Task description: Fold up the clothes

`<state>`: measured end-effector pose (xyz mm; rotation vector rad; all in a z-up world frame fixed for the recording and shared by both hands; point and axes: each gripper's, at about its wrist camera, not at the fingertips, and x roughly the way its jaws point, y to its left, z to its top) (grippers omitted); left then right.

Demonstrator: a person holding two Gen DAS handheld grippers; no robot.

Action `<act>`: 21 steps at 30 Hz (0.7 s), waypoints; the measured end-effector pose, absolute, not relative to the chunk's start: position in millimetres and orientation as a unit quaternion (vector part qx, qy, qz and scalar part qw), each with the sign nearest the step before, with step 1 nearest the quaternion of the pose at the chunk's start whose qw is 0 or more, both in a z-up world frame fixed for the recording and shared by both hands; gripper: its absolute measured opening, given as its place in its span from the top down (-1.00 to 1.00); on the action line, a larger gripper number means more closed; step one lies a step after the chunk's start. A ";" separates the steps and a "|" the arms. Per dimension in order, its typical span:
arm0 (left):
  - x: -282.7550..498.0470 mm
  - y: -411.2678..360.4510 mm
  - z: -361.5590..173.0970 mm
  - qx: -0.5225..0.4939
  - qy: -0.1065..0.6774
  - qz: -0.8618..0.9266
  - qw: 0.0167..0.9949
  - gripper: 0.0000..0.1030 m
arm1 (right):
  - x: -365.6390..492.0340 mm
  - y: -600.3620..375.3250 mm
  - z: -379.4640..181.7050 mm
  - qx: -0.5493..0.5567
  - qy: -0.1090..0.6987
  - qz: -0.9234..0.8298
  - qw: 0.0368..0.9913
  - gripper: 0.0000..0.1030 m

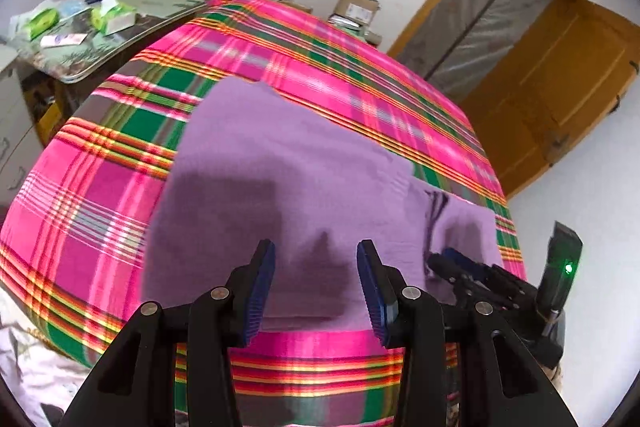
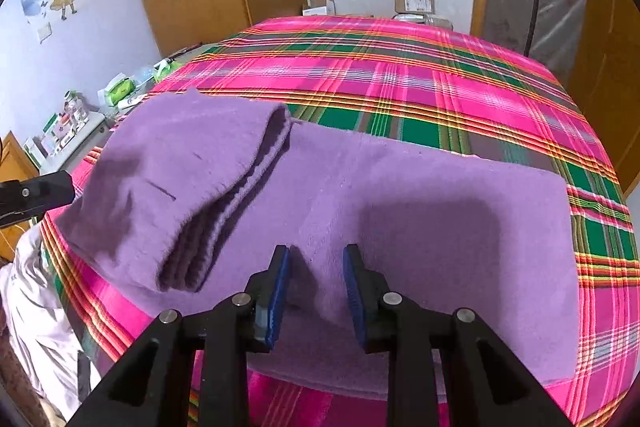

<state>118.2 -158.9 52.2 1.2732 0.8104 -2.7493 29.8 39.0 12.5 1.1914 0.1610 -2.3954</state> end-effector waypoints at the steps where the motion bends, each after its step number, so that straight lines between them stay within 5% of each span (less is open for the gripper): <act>1: 118.4 -163.3 50.9 0.405 0.262 -0.876 0.006 0.14 | 30.7 40.4 17.5 0.426 0.052 -0.873 0.230 0.46; 21: 134.1 -234.5 9.4 0.424 0.305 -0.851 0.058 0.14 | 54.0 5.3 53.2 0.386 0.068 -0.878 0.276 0.46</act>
